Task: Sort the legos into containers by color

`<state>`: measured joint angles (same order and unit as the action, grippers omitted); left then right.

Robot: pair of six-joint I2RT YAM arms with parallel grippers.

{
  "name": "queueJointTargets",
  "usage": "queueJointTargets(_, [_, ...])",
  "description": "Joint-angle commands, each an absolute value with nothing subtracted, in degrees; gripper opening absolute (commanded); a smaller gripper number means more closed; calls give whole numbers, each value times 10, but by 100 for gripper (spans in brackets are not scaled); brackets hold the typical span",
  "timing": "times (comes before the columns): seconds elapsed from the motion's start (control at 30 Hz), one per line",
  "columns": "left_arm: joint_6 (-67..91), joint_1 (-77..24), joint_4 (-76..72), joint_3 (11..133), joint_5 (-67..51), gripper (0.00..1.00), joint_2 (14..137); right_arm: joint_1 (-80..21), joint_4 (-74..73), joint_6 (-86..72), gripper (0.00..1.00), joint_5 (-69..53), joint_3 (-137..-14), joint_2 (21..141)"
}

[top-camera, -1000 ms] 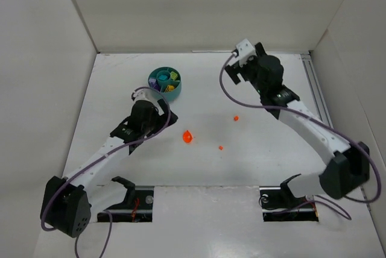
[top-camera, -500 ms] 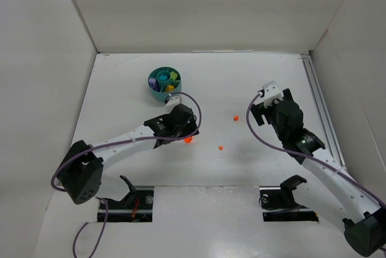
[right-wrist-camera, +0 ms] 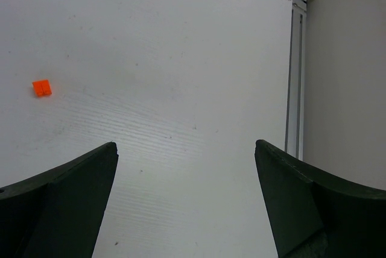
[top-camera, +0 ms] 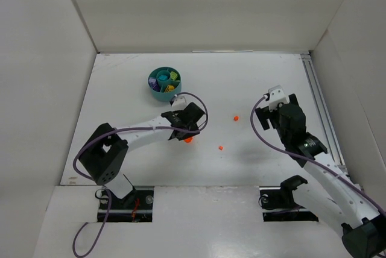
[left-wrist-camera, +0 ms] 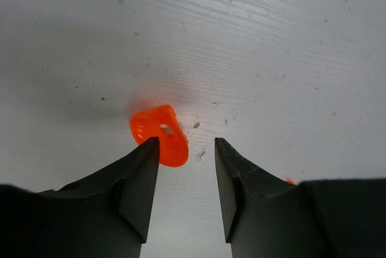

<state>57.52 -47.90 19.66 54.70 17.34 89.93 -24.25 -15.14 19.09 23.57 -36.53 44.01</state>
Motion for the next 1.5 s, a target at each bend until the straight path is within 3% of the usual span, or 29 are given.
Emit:
queueJointTargets(0.0, [586, -485, 212, 573, 193, 37, 904, -231, -139, 186, 100, 225, -359, 439])
queueJointTargets(0.33, [598, -485, 224, 590, 194, 25, 941, -210, -134, 186, 100, 208, -353, 440])
queueJointTargets(0.57, [598, -485, 224, 595, 206, 0, 936, -205, -134, 186, 100, 203, -348, 435])
queueJointTargets(0.83, [556, -485, 241, 638, 250, 0, 890, -193, -134, 186, 100, 203, -348, 435])
queueJointTargets(1.0, [459, -398, 177, 657, 245, 0, 829, -188, -134, 186, 100, 208, -348, 435])
queueJointTargets(1.17, [367, -290, 39, 668, 137, 0, 778, -183, -128, 186, 100, 225, -353, 435])
queueJointTargets(1.33, [349, -162, -9, 721, 70, 0, 828, -177, -111, 192, 100, 237, -375, 476])
queueJointTargets(1.47, [349, -114, -9, 792, 33, 0, 910, -166, -105, 197, 100, 243, -399, 519])
